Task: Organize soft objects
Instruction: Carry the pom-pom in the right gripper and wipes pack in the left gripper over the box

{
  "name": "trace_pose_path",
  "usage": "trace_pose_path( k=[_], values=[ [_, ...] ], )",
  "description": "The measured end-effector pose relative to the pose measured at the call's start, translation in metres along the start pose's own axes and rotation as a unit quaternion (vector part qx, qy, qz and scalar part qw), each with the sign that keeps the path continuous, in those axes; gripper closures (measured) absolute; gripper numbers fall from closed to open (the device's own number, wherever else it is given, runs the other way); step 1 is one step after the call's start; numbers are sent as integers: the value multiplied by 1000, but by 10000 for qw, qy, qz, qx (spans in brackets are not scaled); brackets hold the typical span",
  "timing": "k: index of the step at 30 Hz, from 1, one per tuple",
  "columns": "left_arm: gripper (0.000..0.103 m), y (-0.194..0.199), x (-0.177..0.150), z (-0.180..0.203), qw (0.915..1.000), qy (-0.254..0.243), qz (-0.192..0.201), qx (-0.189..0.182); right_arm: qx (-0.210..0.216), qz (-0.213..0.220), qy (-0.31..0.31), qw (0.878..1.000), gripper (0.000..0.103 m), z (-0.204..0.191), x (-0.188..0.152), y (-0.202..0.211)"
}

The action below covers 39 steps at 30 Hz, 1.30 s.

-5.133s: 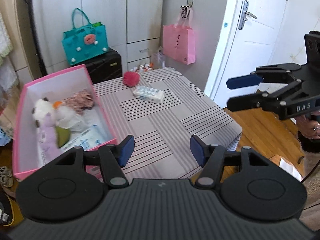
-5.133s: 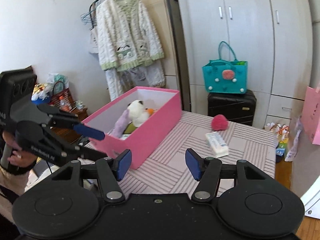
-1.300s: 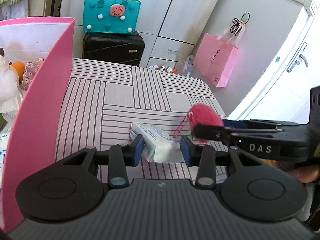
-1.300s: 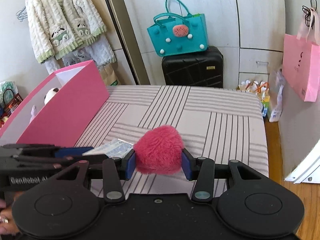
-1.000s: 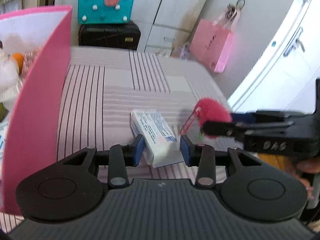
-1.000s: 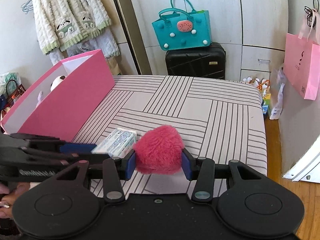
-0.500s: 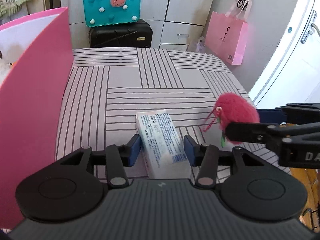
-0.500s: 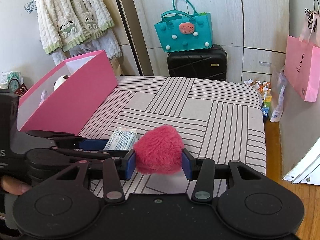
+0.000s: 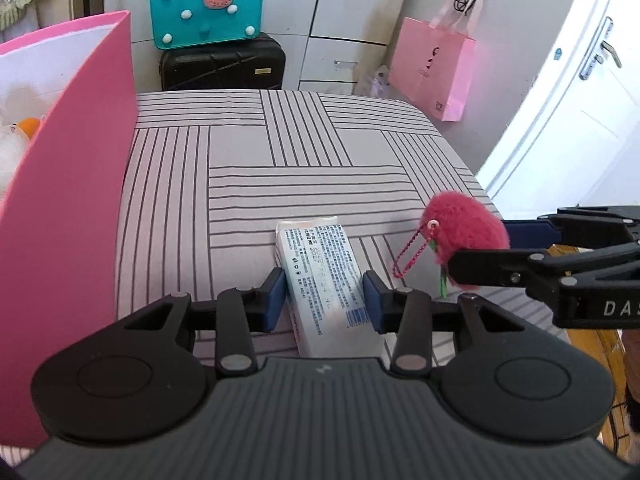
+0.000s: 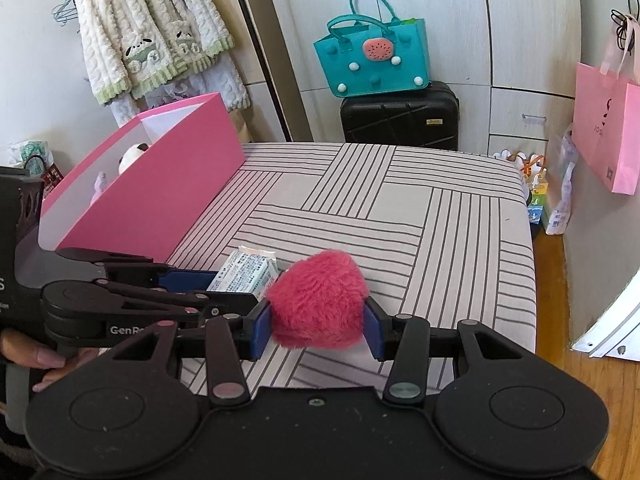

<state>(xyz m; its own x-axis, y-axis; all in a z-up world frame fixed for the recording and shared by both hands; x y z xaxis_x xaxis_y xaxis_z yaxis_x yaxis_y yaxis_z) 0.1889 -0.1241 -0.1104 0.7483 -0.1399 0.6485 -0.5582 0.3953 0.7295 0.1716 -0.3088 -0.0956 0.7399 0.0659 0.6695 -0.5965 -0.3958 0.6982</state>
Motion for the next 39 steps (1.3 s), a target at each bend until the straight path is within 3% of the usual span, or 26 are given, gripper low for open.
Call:
trace_pose_path(
  k=[9, 13, 27, 39],
  values=[
    [63, 23, -7, -5, 9989, -455, -140, -46, 200, -213, 8, 9996, 51, -16, -7, 15],
    [63, 39, -7, -11, 9978, -411, -307, -423, 297, -263, 51, 9992, 51, -25, -8, 28],
    [63, 116, -6, -25, 9942, -502, -206, -932, 766, -427, 312, 9957, 51, -73, -14, 52],
    [63, 182, 3, -56, 9951, -551, 192, -797, 1242, -265, 885, 9879, 51, -133, 11, 59]
  ],
)
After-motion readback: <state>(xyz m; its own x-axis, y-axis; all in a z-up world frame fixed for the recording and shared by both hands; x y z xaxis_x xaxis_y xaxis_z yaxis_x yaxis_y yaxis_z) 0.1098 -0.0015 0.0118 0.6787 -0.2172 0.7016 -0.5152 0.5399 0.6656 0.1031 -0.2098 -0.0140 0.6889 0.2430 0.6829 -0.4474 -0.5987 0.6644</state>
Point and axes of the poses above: each gripper's, at about its wrist camera, not at the fingertips, and y roughly against the way its jaws point, z to its right, x to its top, the point moved 2 cm from there along -y, roughly the way its jaws point
